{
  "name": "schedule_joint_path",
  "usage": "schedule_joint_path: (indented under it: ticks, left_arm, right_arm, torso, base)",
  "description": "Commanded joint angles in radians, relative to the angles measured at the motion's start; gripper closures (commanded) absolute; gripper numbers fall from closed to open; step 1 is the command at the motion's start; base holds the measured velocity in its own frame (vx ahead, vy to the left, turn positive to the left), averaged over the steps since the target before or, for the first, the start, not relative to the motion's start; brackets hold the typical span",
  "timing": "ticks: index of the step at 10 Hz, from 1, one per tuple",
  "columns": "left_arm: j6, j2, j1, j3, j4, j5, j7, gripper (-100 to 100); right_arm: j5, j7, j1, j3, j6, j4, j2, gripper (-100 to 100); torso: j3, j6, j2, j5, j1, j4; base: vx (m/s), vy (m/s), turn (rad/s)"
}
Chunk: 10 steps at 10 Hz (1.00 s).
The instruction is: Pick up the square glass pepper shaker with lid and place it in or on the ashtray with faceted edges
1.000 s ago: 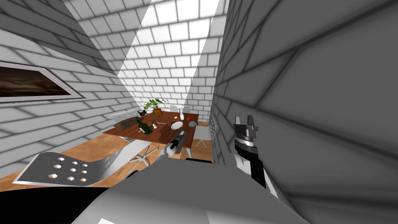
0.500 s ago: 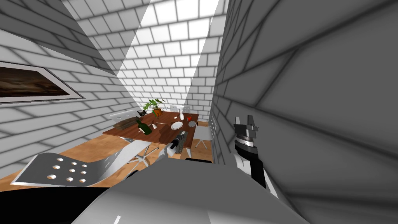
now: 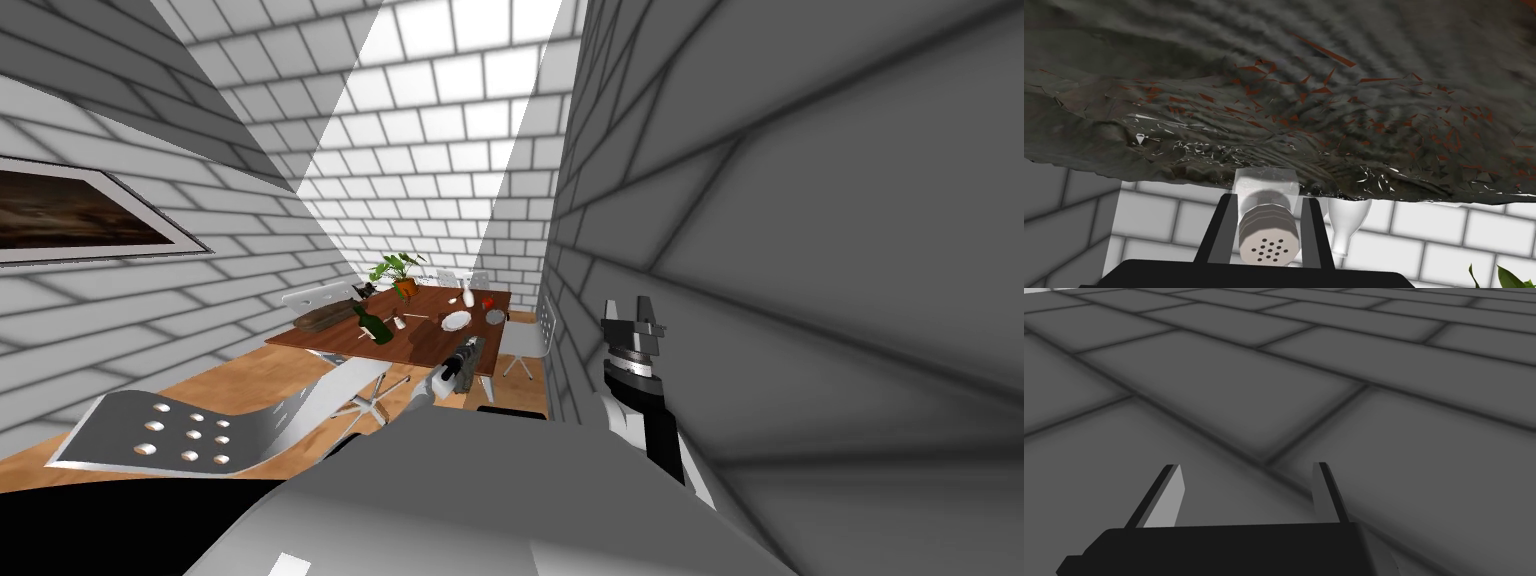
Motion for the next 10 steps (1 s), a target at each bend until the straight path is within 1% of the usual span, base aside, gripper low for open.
schedule_joint_path:
  ticks: [1,4,7,8,9,10]
  left_arm:
    - [0.031,0.013,-0.004,-0.011,-0.002,-0.003,0.032,100]
    - [0.091,0.047,-0.013,-0.021,0.008,-0.008,0.091,100]
    - [0.166,0.095,-0.02,-0.031,0.027,-0.016,0.172,100]
    - [0.201,0.114,-0.023,-0.034,0.035,-0.018,0.204,100]
    - [0.202,0.114,-0.023,-0.034,0.035,-0.018,0.207,100]
    - [0.233,0.133,-0.025,-0.037,0.044,-0.021,0.241,100]
  right_arm:
    - [0.0,0.0,0.0,0.0,0.0,0.0,0.0,0]
    - [0.0,0.0,0.0,0.0,0.0,0.0,0.0,0]
    - [0.0,0.0,0.0,0.0,0.0,0.0,0.0,0]
    - [0.0,0.0,0.0,0.0,0.0,0.0,0.0,0]
    - [0.0,0.0,-0.001,0.002,0.001,0.0,0.0,0]
    - [0.0,0.0,-0.001,0.002,0.001,0.0,0.0,0]
  torso:
    - [0.0,0.0,0.0,0.0,0.0,0.0]
    - [0.0,0.0,0.004,0.002,-0.001,-0.003]
    - [-0.001,-0.004,0.005,0.004,0.005,-0.007]
    - [-0.002,-0.005,0.004,0.004,0.005,-0.008]
    - [-0.003,-0.005,0.003,0.003,0.006,-0.009]
    - [-0.004,-0.007,0.002,0.003,0.007,-0.01]
  base:
    - [-0.106,-0.005,-0.181]
    - [-0.13,0.001,-0.194]
    - [-0.125,0.038,-0.241]
    - [-0.099,0.041,-0.245]
    - [-0.068,0.042,-0.113]
    - [-0.052,0.044,-0.197]
